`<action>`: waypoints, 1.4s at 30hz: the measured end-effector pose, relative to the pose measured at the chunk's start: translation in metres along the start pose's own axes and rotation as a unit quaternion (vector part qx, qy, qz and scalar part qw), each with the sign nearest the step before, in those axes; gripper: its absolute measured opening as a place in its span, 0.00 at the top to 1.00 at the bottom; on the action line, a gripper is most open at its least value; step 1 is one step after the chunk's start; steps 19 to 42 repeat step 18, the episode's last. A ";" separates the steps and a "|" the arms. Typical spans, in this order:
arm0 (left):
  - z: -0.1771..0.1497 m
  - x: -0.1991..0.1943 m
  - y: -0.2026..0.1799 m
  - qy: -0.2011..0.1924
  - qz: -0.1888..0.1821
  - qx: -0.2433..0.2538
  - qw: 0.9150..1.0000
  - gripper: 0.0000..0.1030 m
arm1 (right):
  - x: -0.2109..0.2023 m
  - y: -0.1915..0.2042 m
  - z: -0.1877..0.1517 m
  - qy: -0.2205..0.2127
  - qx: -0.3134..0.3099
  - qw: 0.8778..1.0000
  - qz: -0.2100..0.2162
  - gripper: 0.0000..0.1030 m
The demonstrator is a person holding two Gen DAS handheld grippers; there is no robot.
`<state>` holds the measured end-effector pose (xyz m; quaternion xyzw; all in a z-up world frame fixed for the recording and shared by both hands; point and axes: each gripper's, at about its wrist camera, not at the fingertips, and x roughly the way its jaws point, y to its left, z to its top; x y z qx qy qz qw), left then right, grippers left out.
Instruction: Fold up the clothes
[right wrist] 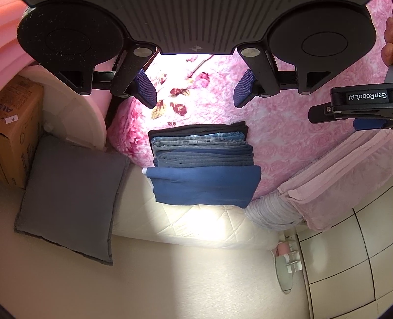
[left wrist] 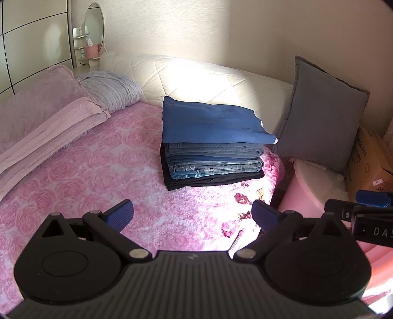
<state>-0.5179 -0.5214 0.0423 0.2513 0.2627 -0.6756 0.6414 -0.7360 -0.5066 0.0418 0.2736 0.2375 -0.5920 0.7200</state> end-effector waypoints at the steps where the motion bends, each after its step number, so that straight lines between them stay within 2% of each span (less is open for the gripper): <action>1: 0.000 0.000 0.000 -0.001 0.000 -0.001 1.000 0.02 | 0.000 0.000 0.000 0.000 -0.001 1.000 0.000 0.30; 42: 0.000 0.004 -0.011 -0.013 -0.002 0.008 1.000 0.02 | 0.002 -0.005 -0.002 0.003 -0.002 1.000 -0.007 0.30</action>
